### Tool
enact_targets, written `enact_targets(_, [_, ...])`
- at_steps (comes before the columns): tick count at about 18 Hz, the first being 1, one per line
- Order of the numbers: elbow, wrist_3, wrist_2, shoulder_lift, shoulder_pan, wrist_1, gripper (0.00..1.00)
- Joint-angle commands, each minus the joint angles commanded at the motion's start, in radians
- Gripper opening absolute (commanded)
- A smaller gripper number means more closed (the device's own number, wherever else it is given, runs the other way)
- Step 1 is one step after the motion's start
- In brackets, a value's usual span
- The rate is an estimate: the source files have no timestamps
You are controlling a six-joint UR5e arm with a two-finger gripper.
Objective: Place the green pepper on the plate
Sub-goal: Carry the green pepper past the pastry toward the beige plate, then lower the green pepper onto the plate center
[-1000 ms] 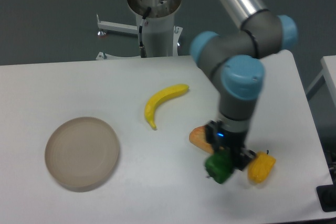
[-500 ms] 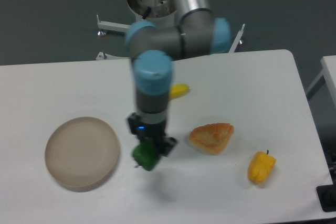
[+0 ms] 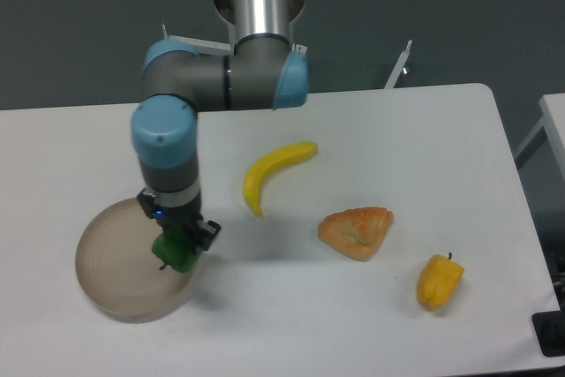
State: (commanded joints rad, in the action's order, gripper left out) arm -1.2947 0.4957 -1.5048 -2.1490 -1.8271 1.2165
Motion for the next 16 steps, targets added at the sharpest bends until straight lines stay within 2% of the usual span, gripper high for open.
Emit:
enact_targets(3, [-0.002,-0.06,-0.011,-0.018,0.023,-0.003,0.4])
enact_targets(6, [-0.009,-0.068,-0.008,-0.038,0.032,-0.032,0.4])
enact_targets(16, [-0.011,-0.068,0.0,-0.043,0.045,-0.046,0.41])
